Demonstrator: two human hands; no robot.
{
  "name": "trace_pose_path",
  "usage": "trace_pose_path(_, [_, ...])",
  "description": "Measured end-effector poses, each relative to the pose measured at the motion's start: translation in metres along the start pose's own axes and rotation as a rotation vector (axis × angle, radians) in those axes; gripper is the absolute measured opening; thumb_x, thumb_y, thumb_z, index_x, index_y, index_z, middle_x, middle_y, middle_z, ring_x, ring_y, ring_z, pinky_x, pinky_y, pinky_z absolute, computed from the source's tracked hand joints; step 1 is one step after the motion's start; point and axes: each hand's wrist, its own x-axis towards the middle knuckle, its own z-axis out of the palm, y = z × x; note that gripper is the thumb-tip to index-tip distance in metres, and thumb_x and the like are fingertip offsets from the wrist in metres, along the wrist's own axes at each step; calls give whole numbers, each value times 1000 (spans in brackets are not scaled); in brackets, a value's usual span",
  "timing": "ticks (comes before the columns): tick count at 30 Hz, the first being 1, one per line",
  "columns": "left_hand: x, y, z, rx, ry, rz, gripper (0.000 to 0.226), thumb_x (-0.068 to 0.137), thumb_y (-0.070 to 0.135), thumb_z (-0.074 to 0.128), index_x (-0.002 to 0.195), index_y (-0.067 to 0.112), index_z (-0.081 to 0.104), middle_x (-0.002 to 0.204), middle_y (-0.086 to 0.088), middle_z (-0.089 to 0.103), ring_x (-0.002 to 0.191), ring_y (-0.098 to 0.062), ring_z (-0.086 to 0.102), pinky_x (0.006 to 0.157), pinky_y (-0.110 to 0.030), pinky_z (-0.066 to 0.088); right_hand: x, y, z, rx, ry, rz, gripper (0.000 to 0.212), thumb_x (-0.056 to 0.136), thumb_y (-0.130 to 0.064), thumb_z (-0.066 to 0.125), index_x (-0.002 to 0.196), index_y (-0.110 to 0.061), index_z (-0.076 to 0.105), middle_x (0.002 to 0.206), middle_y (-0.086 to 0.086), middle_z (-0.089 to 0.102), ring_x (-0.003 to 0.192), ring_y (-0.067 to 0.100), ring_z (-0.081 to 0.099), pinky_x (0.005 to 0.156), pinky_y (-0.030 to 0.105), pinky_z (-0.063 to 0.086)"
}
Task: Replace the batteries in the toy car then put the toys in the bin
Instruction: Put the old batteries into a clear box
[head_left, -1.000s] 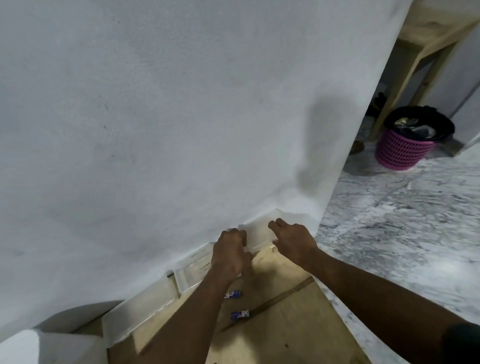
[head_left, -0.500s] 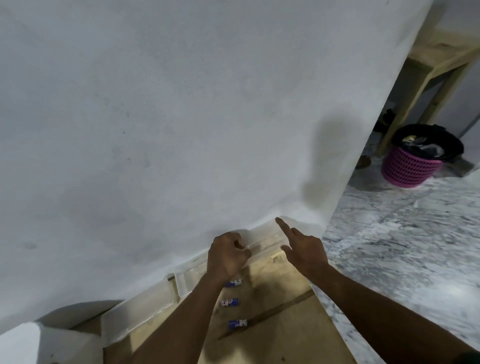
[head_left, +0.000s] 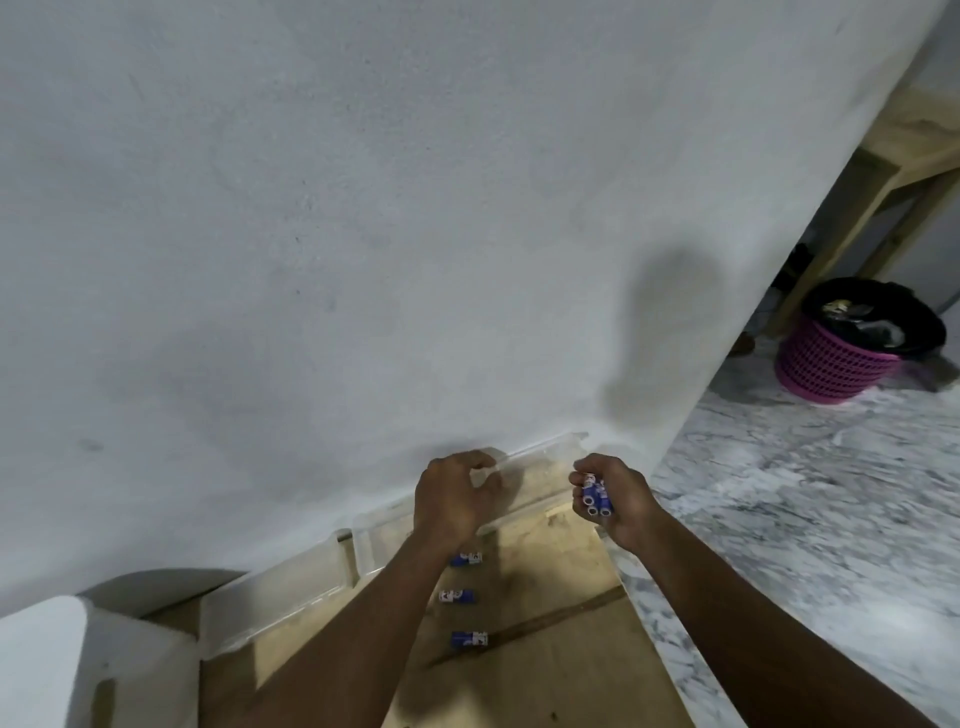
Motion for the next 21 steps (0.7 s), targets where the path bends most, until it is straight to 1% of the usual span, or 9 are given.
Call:
trace_pose_path(3, [1, 1, -3, 51, -13, 25, 44, 73, 48, 58, 104, 26, 80, 100, 3, 80, 92, -18, 74, 85, -33, 58, 8, -4, 9, -20, -89, 30, 12, 87, -4, 67, 97, 2, 66, 84, 16, 66, 68, 26, 64, 67, 38, 60])
trace_pose_path(4, [2, 1, -3, 60, -12, 30, 44, 73, 48, 57, 104, 26, 80, 100, 3, 80, 92, -19, 74, 84, -34, 58, 10, -5, 12, -36, -102, 31, 16, 88, -2, 66, 102, 3, 65, 88, 17, 66, 74, 28, 65, 71, 41, 60])
trace_pose_path(6, [4, -1, -4, 69, -3, 36, 40, 76, 47, 59, 104, 26, 80, 99, 4, 80, 92, -18, 73, 84, -34, 58, 15, -4, 17, -59, -98, 34, 19, 89, -1, 64, 107, 3, 65, 90, 16, 65, 79, 29, 66, 72, 44, 61])
trace_pose_path(8, [7, -5, -4, 76, 13, 46, 30, 83, 42, 67, 105, 26, 80, 102, 5, 79, 94, -17, 73, 86, -34, 58, 20, -4, 22, -57, -61, 28, 15, 90, -2, 62, 104, 1, 64, 86, 15, 64, 77, 29, 66, 67, 43, 61])
trace_pose_path(10, [9, -8, -4, 70, 25, 57, 23, 87, 38, 72, 105, 25, 79, 103, 6, 79, 96, -17, 72, 89, -35, 57, 23, -3, 26, -38, -19, 19, 12, 91, -4, 60, 101, 0, 64, 83, 13, 63, 77, 30, 65, 67, 43, 59])
trace_pose_path(14, [10, -10, -3, 64, 28, 68, 25, 88, 37, 73, 108, 23, 79, 106, 5, 78, 99, -16, 72, 92, -34, 56, 24, 0, 38, 44, 53, 16, 8, 89, -8, 54, 88, -4, 60, 78, 13, 57, 69, 30, 59, 66, 42, 55])
trace_pose_path(17, [10, -11, -2, 55, 31, 71, 25, 88, 37, 73, 107, 23, 79, 105, 5, 79, 98, -16, 72, 91, -35, 56, 24, 3, 47, 124, 161, -3, 11, 87, -9, 57, 77, -6, 57, 76, 12, 54, 64, 29, 56, 65, 42, 53])
trace_pose_path(19, [10, -11, -2, 50, 30, 67, 24, 87, 37, 74, 106, 23, 79, 104, 5, 79, 98, -16, 72, 90, -35, 57, 24, 5, 53, 155, 244, -10, 11, 86, -9, 61, 78, -4, 56, 78, 13, 53, 65, 29, 54, 71, 45, 54])
trace_pose_path(21, [10, -10, -2, 44, 29, 63, 24, 88, 36, 74, 106, 22, 79, 105, 5, 79, 99, -17, 72, 91, -35, 56, 25, 7, 58, 179, 303, -14, 10, 86, -11, 62, 87, -2, 58, 84, 12, 53, 65, 28, 51, 77, 47, 55])
